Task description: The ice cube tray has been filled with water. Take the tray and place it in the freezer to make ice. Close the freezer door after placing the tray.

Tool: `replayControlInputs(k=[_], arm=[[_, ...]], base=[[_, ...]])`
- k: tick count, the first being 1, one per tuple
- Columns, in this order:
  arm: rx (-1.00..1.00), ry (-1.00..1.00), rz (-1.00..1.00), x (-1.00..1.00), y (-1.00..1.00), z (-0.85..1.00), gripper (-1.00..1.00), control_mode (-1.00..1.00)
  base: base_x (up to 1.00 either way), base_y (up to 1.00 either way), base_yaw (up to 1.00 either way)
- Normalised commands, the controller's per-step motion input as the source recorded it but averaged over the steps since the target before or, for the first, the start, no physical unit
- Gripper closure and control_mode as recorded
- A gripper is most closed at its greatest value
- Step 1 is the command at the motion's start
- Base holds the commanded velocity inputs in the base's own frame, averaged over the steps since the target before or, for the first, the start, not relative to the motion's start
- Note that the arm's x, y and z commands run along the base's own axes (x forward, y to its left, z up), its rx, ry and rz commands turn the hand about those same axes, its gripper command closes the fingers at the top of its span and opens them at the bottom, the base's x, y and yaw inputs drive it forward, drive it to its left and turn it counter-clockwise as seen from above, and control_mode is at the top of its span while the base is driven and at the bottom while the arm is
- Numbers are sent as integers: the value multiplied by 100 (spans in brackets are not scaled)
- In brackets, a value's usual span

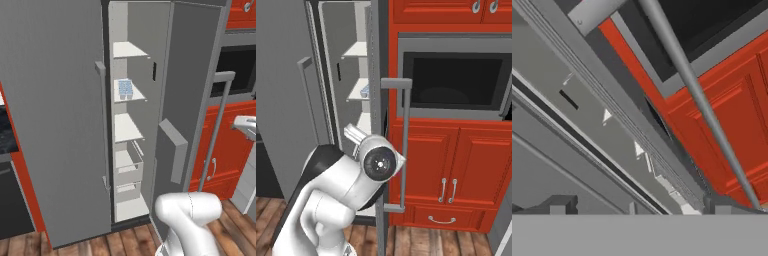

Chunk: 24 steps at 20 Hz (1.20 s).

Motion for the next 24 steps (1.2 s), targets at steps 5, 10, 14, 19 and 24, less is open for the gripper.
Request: replayControlInputs(k=[5,10,14,19,24], arm=[[16,2,1,10,-59,0,-100,-100],[11,1,4,26,-64,-18,-100,-100],[7,0,4,42,-57,-28,-100,-100],[9,2,0,53,-38,-29,-100,-100],[13,9,0,61,-27,-32,-100,-100]], base=[[0,0,0],[0,0,0],[0,0,0],[0,0,0],[0,0,0]])
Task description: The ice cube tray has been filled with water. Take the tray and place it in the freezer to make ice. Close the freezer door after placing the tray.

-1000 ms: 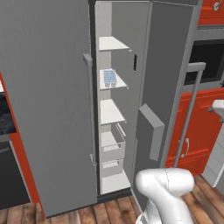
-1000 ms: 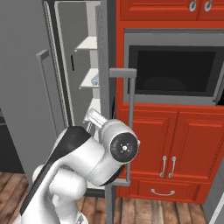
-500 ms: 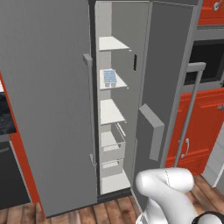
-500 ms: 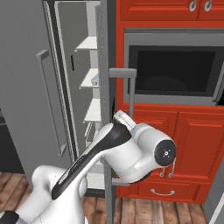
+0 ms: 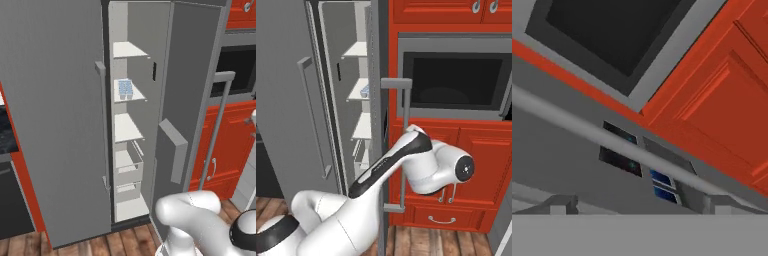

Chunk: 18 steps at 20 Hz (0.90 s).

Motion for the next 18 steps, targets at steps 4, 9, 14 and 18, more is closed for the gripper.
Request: replayControlInputs(k=[4,9,14,18], arm=[[16,12,0,60,-20,-32,-100,-100],[18,17,0,65,-3,-42,-100,-100],[20,17,0,60,-1,-43,-100,-100],[15,6,0,39,0,-37,-100,-100]], base=[[0,0,0],[0,0,0],[0,0,0],[0,0,0]])
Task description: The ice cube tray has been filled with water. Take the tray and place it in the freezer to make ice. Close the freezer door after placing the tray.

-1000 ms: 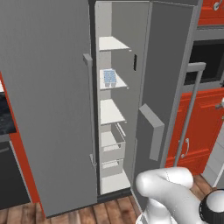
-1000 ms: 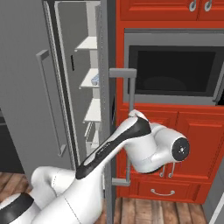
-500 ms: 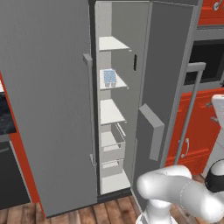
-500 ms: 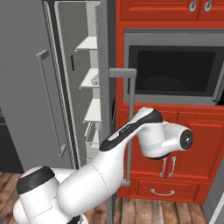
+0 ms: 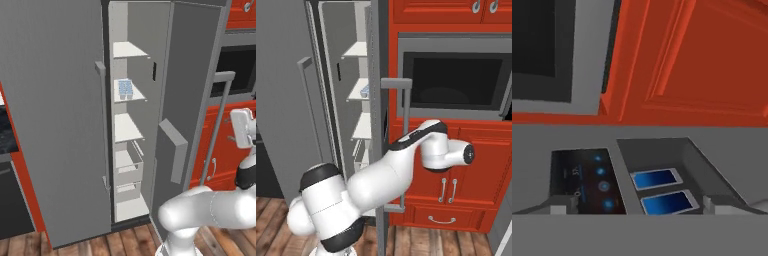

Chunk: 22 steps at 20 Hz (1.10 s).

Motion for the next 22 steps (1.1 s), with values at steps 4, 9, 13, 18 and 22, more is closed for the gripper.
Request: replayControlInputs(k=[4,9,13,18,22], arm=[[11,1,0,27,0,-29,-100,-100],[7,0,0,14,0,-27,-100,-100],[0,0,0,9,15,-33,-100,-100],[-2,2,0,0,38,-25,-100,-100],[-1,16,-1,0,25,-17,-100,-100]], base=[[0,0,0],[0,0,0],[0,0,0],[0,0,0],[0,0,0]])
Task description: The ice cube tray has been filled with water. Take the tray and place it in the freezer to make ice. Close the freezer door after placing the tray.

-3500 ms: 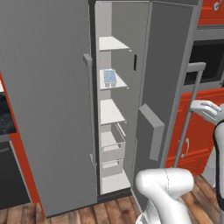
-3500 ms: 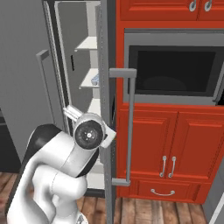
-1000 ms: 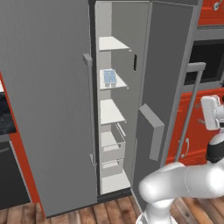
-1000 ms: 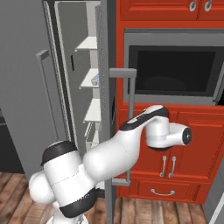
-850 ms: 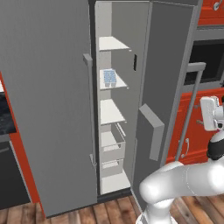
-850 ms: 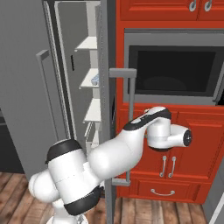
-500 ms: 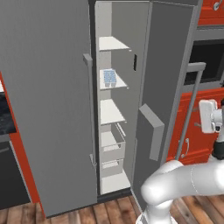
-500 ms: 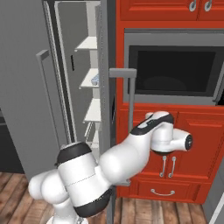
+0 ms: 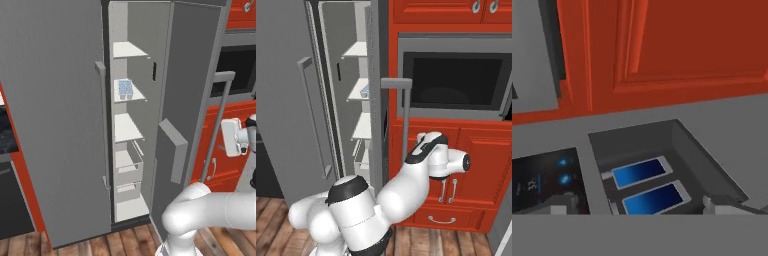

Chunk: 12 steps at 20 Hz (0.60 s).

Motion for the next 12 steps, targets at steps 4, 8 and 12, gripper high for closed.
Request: replayControlInputs(k=[4,8,12], arm=[[0,21,0,0,6,-8,-100,-100],[0,21,0,0,0,-2,-100,-100],[1,18,0,2,0,-5,-100,-100]], base=[[0,0,0],[0,0,0],[0,0,0]])
